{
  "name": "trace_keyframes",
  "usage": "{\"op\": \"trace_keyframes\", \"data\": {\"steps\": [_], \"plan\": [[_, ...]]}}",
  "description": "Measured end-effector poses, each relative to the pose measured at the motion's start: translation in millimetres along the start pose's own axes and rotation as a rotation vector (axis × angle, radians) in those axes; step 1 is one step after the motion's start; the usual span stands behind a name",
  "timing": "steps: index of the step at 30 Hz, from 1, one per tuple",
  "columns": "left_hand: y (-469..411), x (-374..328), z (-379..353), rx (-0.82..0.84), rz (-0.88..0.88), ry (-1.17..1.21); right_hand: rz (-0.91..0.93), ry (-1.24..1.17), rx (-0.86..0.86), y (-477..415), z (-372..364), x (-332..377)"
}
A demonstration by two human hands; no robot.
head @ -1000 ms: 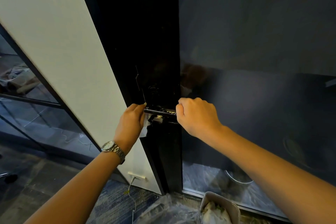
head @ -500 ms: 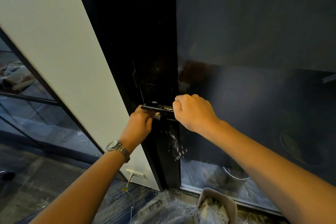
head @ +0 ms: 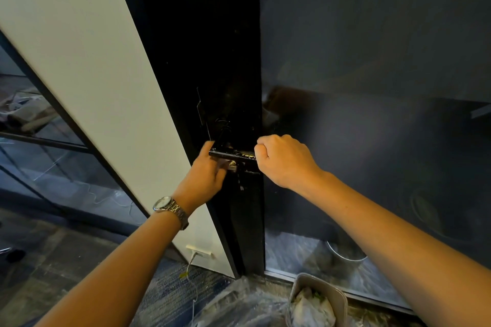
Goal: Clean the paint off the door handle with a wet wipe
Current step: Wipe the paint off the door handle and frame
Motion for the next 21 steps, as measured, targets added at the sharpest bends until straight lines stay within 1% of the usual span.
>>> {"op": "trace_keyframes", "data": {"steps": [2, 5, 7, 8, 11, 12, 15, 16, 19, 21], "plan": [[3, -4, 0, -0.023, 0.013, -0.012, 0.008, 0.006, -0.003, 0, 0, 1], [4, -12, -18, 0.09, -0.047, -0.062, 0.013, 0.008, -0.004, -1, 0, 1], [3, -6, -19, 0.141, -0.049, -0.066, 0.014, 0.012, 0.002, -1, -1, 0], [1, -1, -14, 0.122, -0.022, -0.039, 0.016, 0.01, 0.004, -2, -1, 0], [1, 11, 1, -0.017, 0.099, 0.045, 0.012, 0.0, 0.002, -2, -1, -1], [2, 7, 0, -0.029, 0.102, 0.052, 0.01, 0.0, 0.002, -2, -1, -1], [2, -8, -16, 0.067, 0.006, 0.038, 0.01, 0.002, 0.011, -2, -1, 0], [3, -7, -15, 0.064, 0.022, 0.047, 0.009, 0.001, 0.016, -2, -2, 0], [7, 3, -5, -0.035, 0.093, 0.059, 0.001, 0.0, 0.016, -3, -2, -1], [12, -2, -10, -0.003, 0.047, 0.034, -0.009, -0.003, 0.014, -3, -2, -2]]}}
Point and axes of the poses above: each hand's wrist, its own y-axis away from the middle knuckle, its own z-axis out of the back of the hand, x = y × z, the point moved 10 cm from there along -y, towards the middle knuckle, and after that the axes turned 7 degrees about x, right-handed, at the moved point
